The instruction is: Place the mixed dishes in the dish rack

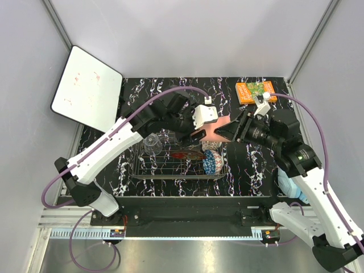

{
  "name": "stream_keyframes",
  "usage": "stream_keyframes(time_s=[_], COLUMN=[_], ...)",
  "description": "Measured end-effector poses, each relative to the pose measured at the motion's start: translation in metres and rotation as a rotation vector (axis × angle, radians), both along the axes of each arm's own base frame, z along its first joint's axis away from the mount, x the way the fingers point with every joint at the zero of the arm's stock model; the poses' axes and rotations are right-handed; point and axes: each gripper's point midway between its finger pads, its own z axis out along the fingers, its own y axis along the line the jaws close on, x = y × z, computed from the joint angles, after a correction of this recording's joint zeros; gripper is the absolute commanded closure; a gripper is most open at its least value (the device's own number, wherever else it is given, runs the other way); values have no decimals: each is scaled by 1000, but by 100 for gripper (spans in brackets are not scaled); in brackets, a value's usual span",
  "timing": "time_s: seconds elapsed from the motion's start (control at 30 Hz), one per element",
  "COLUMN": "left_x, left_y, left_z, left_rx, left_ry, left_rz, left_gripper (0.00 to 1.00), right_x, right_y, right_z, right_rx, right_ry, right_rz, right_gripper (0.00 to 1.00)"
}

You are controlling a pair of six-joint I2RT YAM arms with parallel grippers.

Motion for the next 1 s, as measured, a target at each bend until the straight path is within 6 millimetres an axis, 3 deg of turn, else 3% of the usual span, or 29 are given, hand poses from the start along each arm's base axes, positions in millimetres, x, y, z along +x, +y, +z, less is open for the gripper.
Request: stream_keyframes(time_s=[0.07, 0.1, 0.17, 0.27, 0.33, 0.37, 0.47, 0.57, 0.7, 0.87, 0.93, 1.0], left_x=[-1, -3, -6, -12, -12, -12, -9, 11, 41, 99, 98, 86], left_y=[2, 4, 7, 7, 7, 8, 11, 19, 48, 120, 138, 140], left_z=[0, -2, -6, -9, -8, -9, -10, -5, 14, 80, 94, 107], left_rx=[7, 17, 33, 37, 36, 40, 48, 40, -15, -253, -321, -403], left_ry=[3, 13, 29, 51, 50, 51, 49, 17, 48, 43, 70, 135], left_rz=[-1, -8, -24, -44, -45, -44, -23, 63, 217, 493, 538, 513], left_gripper=[91, 91, 91, 82, 65, 38, 1, 1, 1, 1, 1, 1], right_x=[0, -1, -8, -14, -15, -15, -14, -6, 16, 40, 57, 75], right_y=[4, 7, 13, 18, 18, 18, 20, 22, 25, 47, 58, 66], right_z=[0, 2, 8, 15, 14, 14, 12, 4, 0, -30, -41, -47], right_rx=[25, 38, 69, 90, 99, 102, 120, 158, 250, 465, 550, 625], right_ry=[1, -5, -28, -70, -72, -71, -68, -9, 19, 196, 273, 323], right_rz=[16, 35, 93, 140, 145, 145, 149, 118, 65, 114, 137, 149], right_gripper=[75, 89, 100, 100, 100, 100, 100, 100, 100, 100, 100, 100])
